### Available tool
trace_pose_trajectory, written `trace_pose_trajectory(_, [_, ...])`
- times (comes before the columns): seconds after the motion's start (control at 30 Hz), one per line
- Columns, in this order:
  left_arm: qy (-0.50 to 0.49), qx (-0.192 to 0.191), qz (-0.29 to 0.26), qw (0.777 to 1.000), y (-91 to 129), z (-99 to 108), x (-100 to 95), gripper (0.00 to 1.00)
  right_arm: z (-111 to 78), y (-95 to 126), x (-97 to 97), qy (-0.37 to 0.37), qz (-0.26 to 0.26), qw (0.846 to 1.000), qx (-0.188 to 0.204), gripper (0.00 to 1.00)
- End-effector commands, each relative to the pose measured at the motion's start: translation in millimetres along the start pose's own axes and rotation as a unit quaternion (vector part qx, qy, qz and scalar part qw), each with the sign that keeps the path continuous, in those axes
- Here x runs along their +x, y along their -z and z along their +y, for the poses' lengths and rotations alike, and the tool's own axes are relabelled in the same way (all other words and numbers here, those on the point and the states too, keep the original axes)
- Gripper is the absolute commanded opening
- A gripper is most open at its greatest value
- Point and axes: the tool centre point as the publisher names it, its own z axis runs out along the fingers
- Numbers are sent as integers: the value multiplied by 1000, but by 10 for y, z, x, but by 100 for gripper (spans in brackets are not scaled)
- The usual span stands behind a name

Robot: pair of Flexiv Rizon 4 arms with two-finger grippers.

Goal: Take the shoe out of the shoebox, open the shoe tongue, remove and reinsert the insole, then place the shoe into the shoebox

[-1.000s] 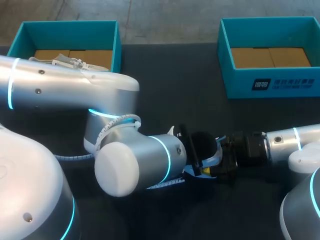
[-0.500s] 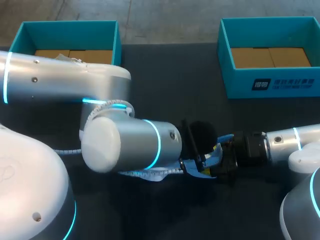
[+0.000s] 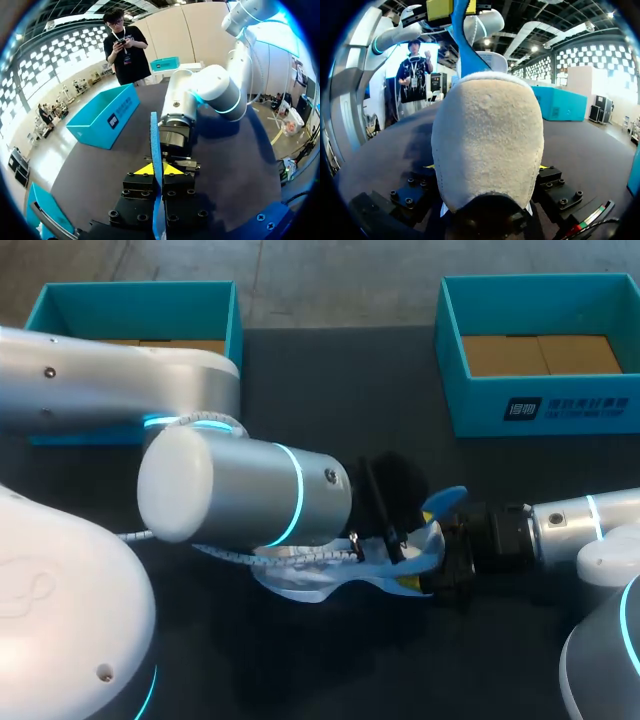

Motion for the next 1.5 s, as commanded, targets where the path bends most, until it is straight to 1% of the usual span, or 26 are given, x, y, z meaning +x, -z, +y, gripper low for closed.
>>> trace_pose_trajectory(0.03, [4, -22, -7, 1000, 148, -107, 10, 0, 6, -9, 12, 0, 0, 1000, 2, 0])
trace_pose_trajectory(0.3, [23, -45, 10, 999, 290, -260, -45, 0, 6, -9, 12, 0, 0, 1000, 2, 0])
trace_pose_trajectory(0.47, [47, -49, 41, 997, 404, -375, -89, 0, 6, -9, 12, 0, 0, 1000, 2, 0])
trace_pose_trajectory(0.6, [59, -47, 52, 996, 472, -457, -96, 0, 6, -9, 12, 0, 0, 1000, 2, 0])
trace_pose_trajectory(0.77, [75, -33, 70, 994, 575, -573, -85, 0, 6, -9, 12, 0, 0, 1000, 2, 0])
trace_pose_trajectory(0.97, [103, -8, 93, 990, 715, -720, -92, 0, 6, -9, 12, 0, 0, 1000, 2, 0])
trace_pose_trajectory(1.03, [111, -6, 103, 988, 764, -777, -94, 0, 6, -9, 12, 0, 0, 1000, 2, 0])
trace_pose_trajectory(1.17, [126, -9, 125, 984, 850, -878, -86, 0, 6, -9, 12, 0, 0, 1000, 2, 0])
trace_pose_trajectory(1.37, [152, -21, 171, 973, 1011, -985, -128, 0, 6, -9, 12, 0, 0, 1000, 2, 0])
trace_pose_trajectory(1.5, [159, -21, 184, 970, 1144, -1032, -157, 0, 6, -9, 12, 0, 0, 1000, 2, 0])
